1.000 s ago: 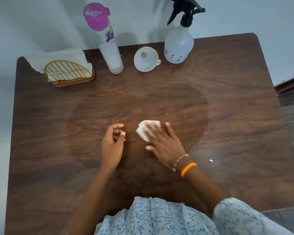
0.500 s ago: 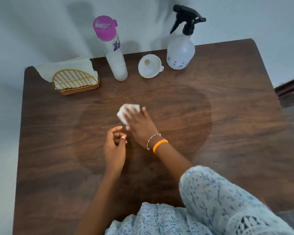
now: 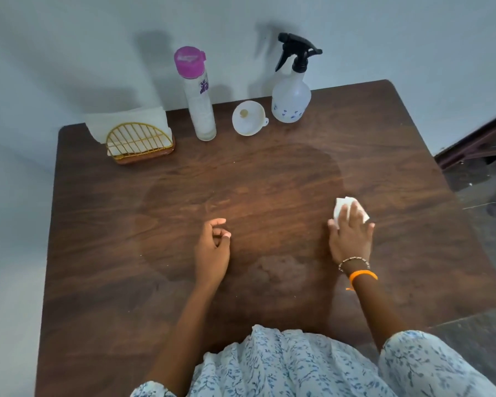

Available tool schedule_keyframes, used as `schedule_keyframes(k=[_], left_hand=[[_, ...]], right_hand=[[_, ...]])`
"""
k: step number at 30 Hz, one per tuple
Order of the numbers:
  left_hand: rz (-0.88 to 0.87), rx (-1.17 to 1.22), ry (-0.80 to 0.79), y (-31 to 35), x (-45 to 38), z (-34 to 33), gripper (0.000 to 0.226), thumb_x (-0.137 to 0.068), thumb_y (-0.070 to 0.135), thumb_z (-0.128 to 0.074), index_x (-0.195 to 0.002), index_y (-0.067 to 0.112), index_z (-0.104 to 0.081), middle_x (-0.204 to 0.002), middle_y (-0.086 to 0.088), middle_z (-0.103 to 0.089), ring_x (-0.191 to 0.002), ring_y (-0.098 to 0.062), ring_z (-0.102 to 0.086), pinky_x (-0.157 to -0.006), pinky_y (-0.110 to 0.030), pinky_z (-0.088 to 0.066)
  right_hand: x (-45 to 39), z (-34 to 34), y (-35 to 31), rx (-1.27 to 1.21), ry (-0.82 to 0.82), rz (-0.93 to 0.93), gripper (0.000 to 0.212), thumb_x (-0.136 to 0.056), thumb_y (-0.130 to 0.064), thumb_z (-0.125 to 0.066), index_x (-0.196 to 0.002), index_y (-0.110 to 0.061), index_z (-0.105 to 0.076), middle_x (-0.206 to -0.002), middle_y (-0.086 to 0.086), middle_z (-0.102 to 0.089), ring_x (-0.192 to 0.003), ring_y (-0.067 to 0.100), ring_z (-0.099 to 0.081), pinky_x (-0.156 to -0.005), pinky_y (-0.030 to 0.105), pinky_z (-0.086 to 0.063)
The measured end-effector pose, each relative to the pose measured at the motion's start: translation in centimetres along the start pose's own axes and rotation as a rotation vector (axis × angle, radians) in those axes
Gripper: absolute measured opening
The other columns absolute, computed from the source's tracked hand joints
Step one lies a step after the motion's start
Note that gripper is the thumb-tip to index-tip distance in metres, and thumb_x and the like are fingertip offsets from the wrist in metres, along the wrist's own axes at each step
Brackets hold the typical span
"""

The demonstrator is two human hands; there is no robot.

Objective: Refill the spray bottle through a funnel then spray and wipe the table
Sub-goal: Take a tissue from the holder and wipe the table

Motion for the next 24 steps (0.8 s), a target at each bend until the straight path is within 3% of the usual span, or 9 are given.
schedule_keyframes(k=[3, 5, 7, 10, 13, 18, 21, 22, 24], left_hand=[[0.003, -0.016, 0.033, -0.4, 1.1, 0.9, 0.028, -0.086, 0.006, -0.052, -0.105, 0.026, -0.055, -0.085, 0.002, -0.061, -0.071, -0.017, -0.055, -0.074, -0.034, -0.044], [0.002, -0.028, 0.076, -0.8, 1.5, 1.8, 0.028, -0.086, 0.005, -0.053, -0.105, 0.026, -0.055, -0.086, 0.002, -0.062, -0.073, -0.018, -0.057, -0.075, -0.036, -0.046], [-0.008, -0.046, 0.116, -1.1, 1.9, 2.6, 0.029, -0.085, 0.004, -0.053, -0.106, 0.022, -0.056, -0.084, 0.004, -0.061, -0.077, -0.021, -0.059, -0.079, -0.038, -0.047], [-0.030, -0.088, 0.068, -1.1, 2.8, 2.3, 0.028, -0.085, 0.004, -0.052, -0.106, 0.021, -0.057, -0.083, 0.004, -0.062, -0.077, -0.018, -0.059, -0.079, -0.036, -0.046], [-0.064, -0.114, -0.018, -1.1, 3.8, 0.8, 0.026, -0.083, 0.004, -0.054, -0.102, 0.021, -0.058, -0.082, 0.002, -0.062, -0.074, -0.019, -0.059, -0.075, -0.034, -0.046], [-0.099, -0.137, -0.143, -0.8, 5.9, -2.2, 0.022, -0.085, 0.006, -0.053, -0.102, 0.020, -0.058, -0.080, 0.005, -0.059, -0.066, -0.007, -0.052, -0.069, -0.026, -0.040], [-0.122, -0.150, -0.114, -0.1, 6.7, -2.7, 0.023, -0.086, 0.006, -0.052, -0.104, 0.020, -0.058, -0.081, 0.008, -0.058, -0.068, -0.007, -0.053, -0.069, -0.026, -0.042], [-0.125, -0.150, -0.090, 0.1, 6.8, -2.7, 0.023, -0.086, 0.006, -0.052, -0.103, 0.021, -0.058, -0.082, 0.008, -0.059, -0.069, -0.009, -0.054, -0.069, -0.027, -0.043], [-0.131, -0.154, -0.042, 0.6, 7.1, -2.7, 0.024, -0.086, 0.007, -0.052, -0.102, 0.023, -0.058, -0.083, 0.009, -0.060, -0.073, -0.014, -0.056, -0.072, -0.030, -0.045]], right_hand=[[4.3, -1.9, -6.5, 0.074, -0.003, 0.315, 0.060, -0.082, -0.034, -0.030, -0.123, 0.003, -0.054, -0.131, 0.024, -0.052, -0.115, 0.039, -0.055, -0.085, 0.061, -0.045], [8.0, -3.3, -11.2, 0.062, -0.046, 0.531, 0.056, -0.081, -0.034, -0.034, -0.123, -0.005, -0.056, -0.130, 0.017, -0.055, -0.115, 0.034, -0.056, -0.081, 0.059, -0.050], [12.1, -4.9, -14.3, 0.046, -0.126, 0.787, 0.055, -0.083, -0.038, -0.035, -0.129, -0.011, -0.051, -0.138, 0.011, -0.050, -0.123, 0.031, -0.050, -0.092, 0.059, -0.045], [16.6, -6.5, -12.7, 0.066, -0.175, 1.063, 0.052, -0.091, -0.043, -0.035, -0.137, -0.018, -0.040, -0.149, 0.002, -0.035, -0.137, 0.022, -0.032, -0.112, 0.050, -0.019], [16.0, -5.4, -7.1, 0.086, -0.097, 0.998, 0.048, -0.097, -0.042, -0.025, -0.140, -0.023, -0.035, -0.150, -0.002, -0.030, -0.138, 0.016, -0.031, -0.111, 0.048, -0.012], [8.3, -2.0, -0.1, 0.114, -0.058, 0.494, 0.053, -0.093, -0.039, -0.029, -0.143, -0.022, -0.028, -0.152, 0.003, -0.026, -0.137, 0.018, -0.029, -0.103, 0.059, -0.031], [5.0, -1.3, -0.4, 0.060, -0.098, 0.175, 0.058, -0.096, -0.040, -0.032, -0.147, -0.016, -0.017, -0.157, 0.007, -0.010, -0.143, 0.024, -0.013, -0.111, 0.054, -0.010], [5.0, -1.4, -1.9, 0.062, -0.097, 0.206, 0.059, -0.095, -0.040, -0.034, -0.146, -0.014, -0.021, -0.156, 0.009, -0.013, -0.142, 0.026, -0.016, -0.110, 0.054, -0.012], [7.3, -2.6, -6.0, 0.164, -0.053, 0.469, 0.054, -0.088, -0.039, -0.040, -0.136, -0.016, -0.044, -0.146, 0.009, -0.039, -0.133, 0.026, -0.039, -0.100, 0.060, -0.033]])
Point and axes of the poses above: each hand's wrist, its own x-axis away from the middle knuckle, its own z-axis out of the back of the hand, y = z × x, the point moved 5 cm from there along -x, towards the middle knuckle
